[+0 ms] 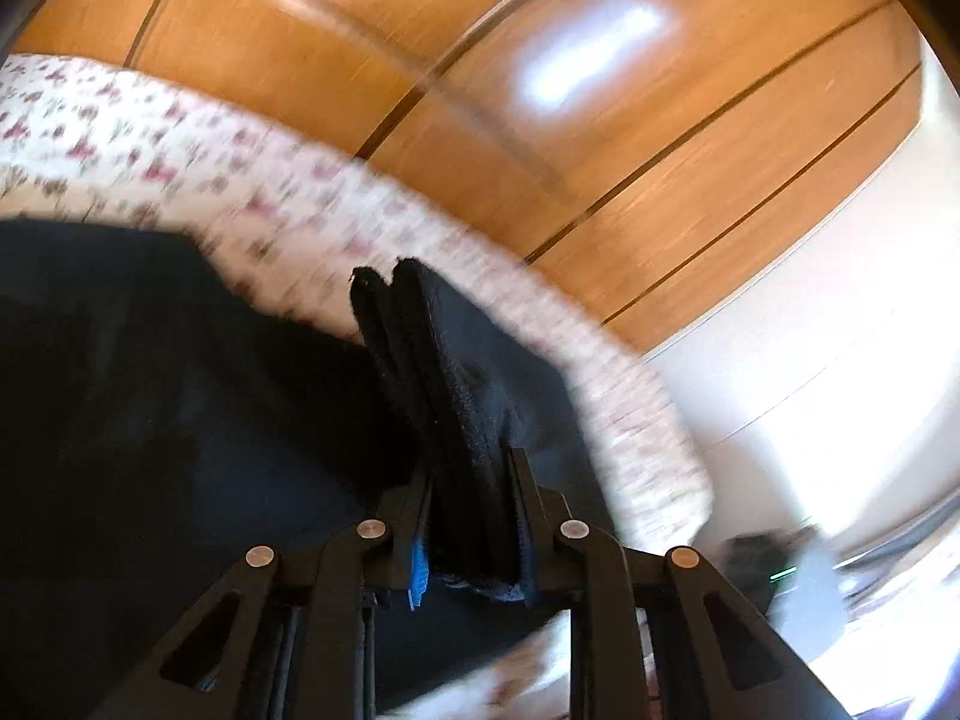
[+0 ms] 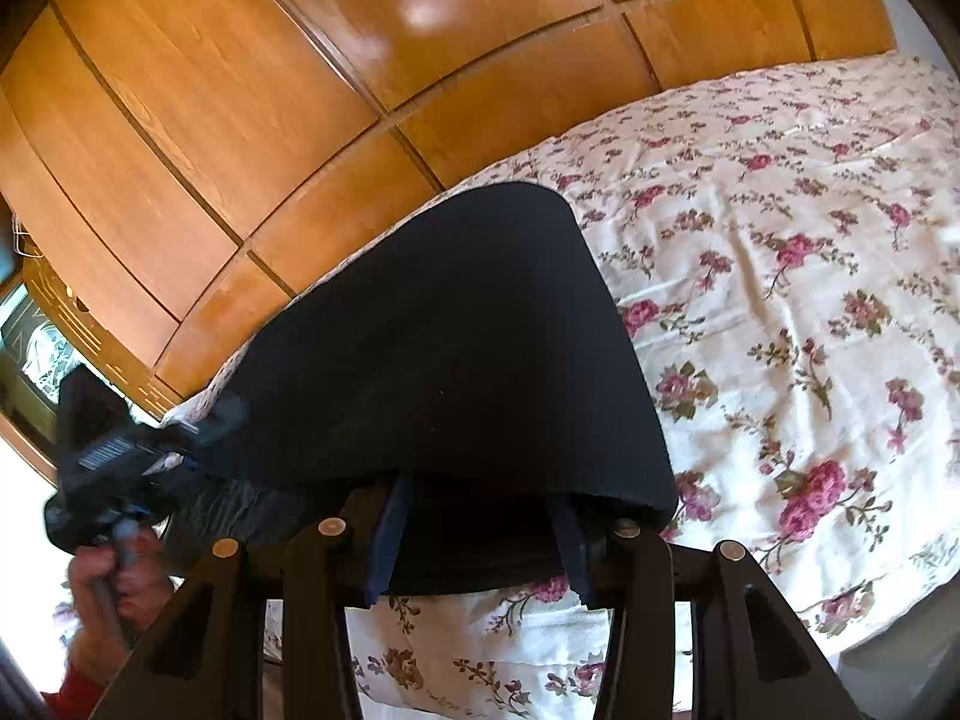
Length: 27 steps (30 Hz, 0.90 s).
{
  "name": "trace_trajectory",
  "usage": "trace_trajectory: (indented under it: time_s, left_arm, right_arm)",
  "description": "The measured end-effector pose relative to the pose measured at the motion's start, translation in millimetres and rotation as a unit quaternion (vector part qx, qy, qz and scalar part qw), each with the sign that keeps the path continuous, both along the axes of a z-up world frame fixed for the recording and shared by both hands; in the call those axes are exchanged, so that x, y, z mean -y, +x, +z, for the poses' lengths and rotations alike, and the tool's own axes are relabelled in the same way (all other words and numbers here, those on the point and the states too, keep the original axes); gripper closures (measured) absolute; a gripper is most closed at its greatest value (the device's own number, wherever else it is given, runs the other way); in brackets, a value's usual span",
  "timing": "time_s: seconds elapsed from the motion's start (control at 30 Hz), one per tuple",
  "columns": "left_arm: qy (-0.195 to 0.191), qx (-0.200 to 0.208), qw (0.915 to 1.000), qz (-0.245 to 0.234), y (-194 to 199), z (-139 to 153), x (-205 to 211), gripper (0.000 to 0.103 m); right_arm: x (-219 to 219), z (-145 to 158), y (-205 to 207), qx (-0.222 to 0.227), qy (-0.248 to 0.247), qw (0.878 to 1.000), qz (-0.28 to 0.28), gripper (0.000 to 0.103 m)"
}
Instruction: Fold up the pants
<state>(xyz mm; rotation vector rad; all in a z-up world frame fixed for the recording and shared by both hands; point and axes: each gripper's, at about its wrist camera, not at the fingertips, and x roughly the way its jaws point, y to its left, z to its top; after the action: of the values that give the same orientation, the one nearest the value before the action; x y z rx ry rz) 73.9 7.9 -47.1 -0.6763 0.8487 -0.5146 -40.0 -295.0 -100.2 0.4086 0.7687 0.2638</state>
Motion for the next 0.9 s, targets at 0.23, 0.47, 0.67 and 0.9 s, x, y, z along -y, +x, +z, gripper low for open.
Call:
trace_trajectory:
  time_s: [0.23,0.47,0.67,0.9]
  left_arm:
    - [-0.012,0.062,0.9979,-0.013,-18.3,46.4,1.7,0.084]
    - [0.037,-0.015,0.9983,0.043,-42.3,-26.1,-25.7,0.084]
    - [0.054,-0.036,0.9967,0.048,-44.1,-77.4,-41.9,0.083]
    - [0.073,0.007,0.9959,0.053,-49.3,-62.4,-38.7,0.083]
  right_arm:
    - [0.7,2.4,-1.2,0.009,-0.003,1.000,0.006,0.058]
    - [10.6,-7.9,1.3,-0.023,-0.010,1.000,-0.001,0.070]
    - [-15.1,-2.0,-2.0,-0.020,-0.081,0.995,0.058,0.061]
    - [0.4,32.6,-17.7,0.002,-0.025,0.990,0.140,0.057]
